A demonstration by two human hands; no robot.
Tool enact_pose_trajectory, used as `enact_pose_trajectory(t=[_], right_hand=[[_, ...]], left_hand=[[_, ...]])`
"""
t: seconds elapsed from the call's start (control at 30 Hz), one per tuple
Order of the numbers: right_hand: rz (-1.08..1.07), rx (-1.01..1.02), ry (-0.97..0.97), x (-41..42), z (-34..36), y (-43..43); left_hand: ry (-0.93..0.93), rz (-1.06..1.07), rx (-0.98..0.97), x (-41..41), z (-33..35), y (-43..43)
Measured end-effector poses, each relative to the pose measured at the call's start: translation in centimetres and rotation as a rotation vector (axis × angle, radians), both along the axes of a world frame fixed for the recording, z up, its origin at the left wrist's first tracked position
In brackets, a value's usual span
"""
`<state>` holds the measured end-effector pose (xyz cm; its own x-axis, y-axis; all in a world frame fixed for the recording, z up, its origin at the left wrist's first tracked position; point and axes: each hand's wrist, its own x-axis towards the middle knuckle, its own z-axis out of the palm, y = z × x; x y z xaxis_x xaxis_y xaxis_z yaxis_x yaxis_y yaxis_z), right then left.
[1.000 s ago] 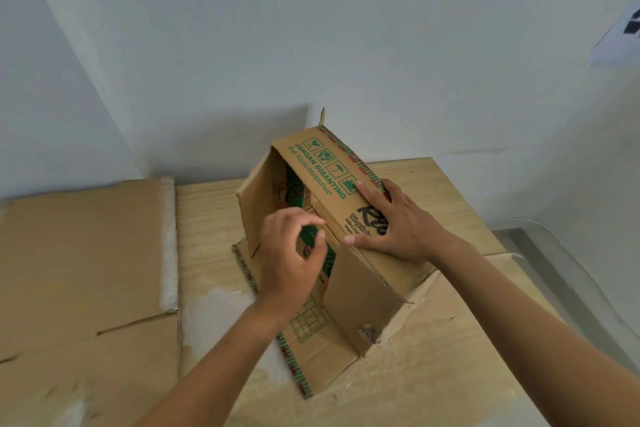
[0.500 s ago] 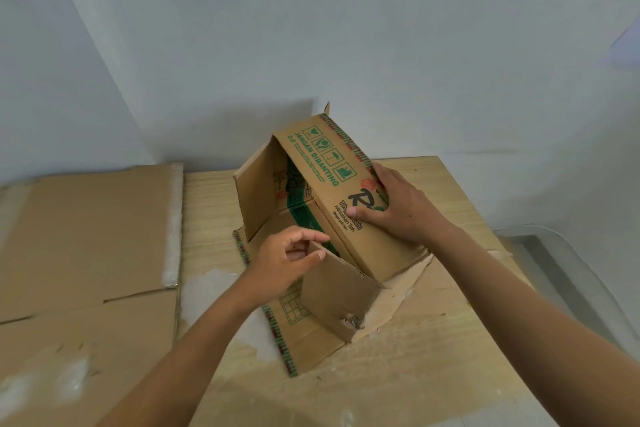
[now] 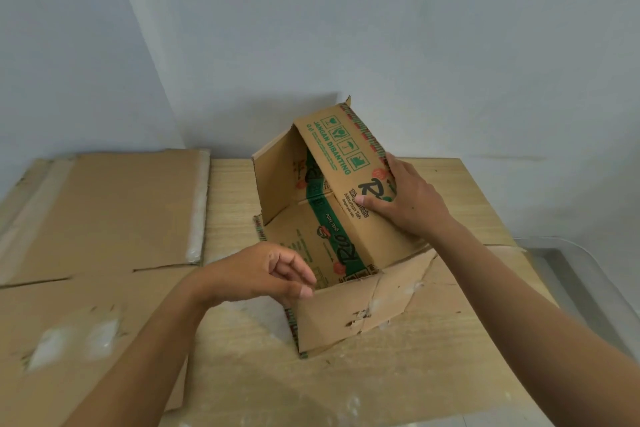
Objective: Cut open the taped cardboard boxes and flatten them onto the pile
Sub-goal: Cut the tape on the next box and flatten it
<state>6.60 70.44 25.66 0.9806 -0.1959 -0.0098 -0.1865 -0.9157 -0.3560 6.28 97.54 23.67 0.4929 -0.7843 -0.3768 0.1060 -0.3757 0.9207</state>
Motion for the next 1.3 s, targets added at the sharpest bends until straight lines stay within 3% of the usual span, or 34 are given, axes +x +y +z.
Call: enact_pose_trajectory(t=[0.07,0.2,0.27,0.47,0.67,0.87,1.07,1.17,1.3], right_hand=[[0.002,-0.01,0.004,-0.4,0.2,0.0],[0.016,-0.048,-0.02,-1.4,1.0,0.0],[0.026,-0.054,-0.04,-1.8,1.5,0.2],[0.0,-0.016,-0.053,-2.1,2.7,1.2],[-0.034,-0.022,-0.074,-1.8,4.4,1.8],[0.093,0.021,-0.084,-1.4,7.0,4.0],[0.268,0.138,0.014,-1.9,6.1,8.4],[0.331,0.082,0.062,-2.5,5.5,10.8],[0.346,-0.067,0.069,-2.6,3.4,12.8]], left_hand=[[-0.077,0.122,-0.006,1.0,0.2,-0.2],[-0.614,0.708,0.061,5.3,-0.8,-1.2],[-0.738,0.81,0.108,8.2,-1.7,-1.6],[-0.808,0.51,0.168,13.9,-3.5,-2.4],[-0.897,0.443,0.168,16.9,-3.2,-0.9],[-0.95,0.484,0.248,19.9,-2.1,1.1],[-0.902,0.509,0.159,20.9,-1.5,1.4],[-0.905,0.503,0.055,20.4,-0.8,1.2],[-0.9,0.684,-0.07,19.1,0.7,1.3]])
